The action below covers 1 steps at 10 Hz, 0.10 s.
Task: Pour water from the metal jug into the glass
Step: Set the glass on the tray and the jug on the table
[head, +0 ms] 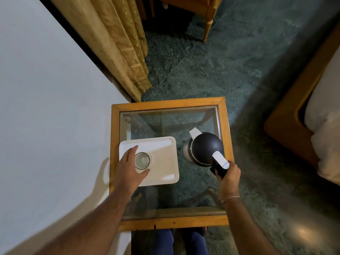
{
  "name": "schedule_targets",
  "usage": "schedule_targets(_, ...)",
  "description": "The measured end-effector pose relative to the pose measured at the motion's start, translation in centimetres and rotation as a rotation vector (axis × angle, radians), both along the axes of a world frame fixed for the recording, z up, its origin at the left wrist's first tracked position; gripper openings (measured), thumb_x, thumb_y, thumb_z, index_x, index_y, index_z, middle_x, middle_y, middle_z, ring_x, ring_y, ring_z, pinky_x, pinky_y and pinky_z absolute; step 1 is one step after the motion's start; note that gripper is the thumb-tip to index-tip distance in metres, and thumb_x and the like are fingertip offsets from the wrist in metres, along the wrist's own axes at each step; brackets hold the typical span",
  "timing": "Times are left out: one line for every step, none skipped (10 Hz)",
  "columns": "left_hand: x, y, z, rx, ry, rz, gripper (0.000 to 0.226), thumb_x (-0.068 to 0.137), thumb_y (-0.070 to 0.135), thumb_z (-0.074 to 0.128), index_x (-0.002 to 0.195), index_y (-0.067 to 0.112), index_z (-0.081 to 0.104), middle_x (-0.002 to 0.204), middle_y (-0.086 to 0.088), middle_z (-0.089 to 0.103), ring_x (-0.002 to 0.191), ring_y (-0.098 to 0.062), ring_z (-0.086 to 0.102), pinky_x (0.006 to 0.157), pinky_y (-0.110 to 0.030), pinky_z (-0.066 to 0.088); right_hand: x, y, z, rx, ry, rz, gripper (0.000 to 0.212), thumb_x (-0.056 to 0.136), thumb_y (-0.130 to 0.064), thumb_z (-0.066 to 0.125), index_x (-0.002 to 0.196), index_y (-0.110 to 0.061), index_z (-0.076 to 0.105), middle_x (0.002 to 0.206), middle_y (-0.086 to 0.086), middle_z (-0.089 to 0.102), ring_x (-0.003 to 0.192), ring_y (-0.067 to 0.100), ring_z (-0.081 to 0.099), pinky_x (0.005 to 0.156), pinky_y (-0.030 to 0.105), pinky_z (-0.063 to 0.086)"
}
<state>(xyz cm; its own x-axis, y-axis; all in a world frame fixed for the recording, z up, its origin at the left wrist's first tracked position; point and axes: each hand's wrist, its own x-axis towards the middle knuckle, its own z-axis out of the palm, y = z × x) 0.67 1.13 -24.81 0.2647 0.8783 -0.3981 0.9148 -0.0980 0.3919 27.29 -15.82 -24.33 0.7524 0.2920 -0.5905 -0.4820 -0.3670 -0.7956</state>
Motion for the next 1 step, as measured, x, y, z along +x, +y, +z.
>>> schedule_targets(-0.46,-1.15,2.31,0.067,0.042,-0.035,0.105,0.075,0.050,0.096,0.160,0.026,0.039,0.163,-0.007,0.052,0.147,-0.032,0.053,0.117,-0.060,0.049,-0.10,-0.70,2.01,0.025,-0.018,0.018,0.032,0.113,-0.015,0.040,0.094,-0.012,0.064,0.096,0.011,0.062,0.088,0.019,0.066,0.076,0.038,0.061)
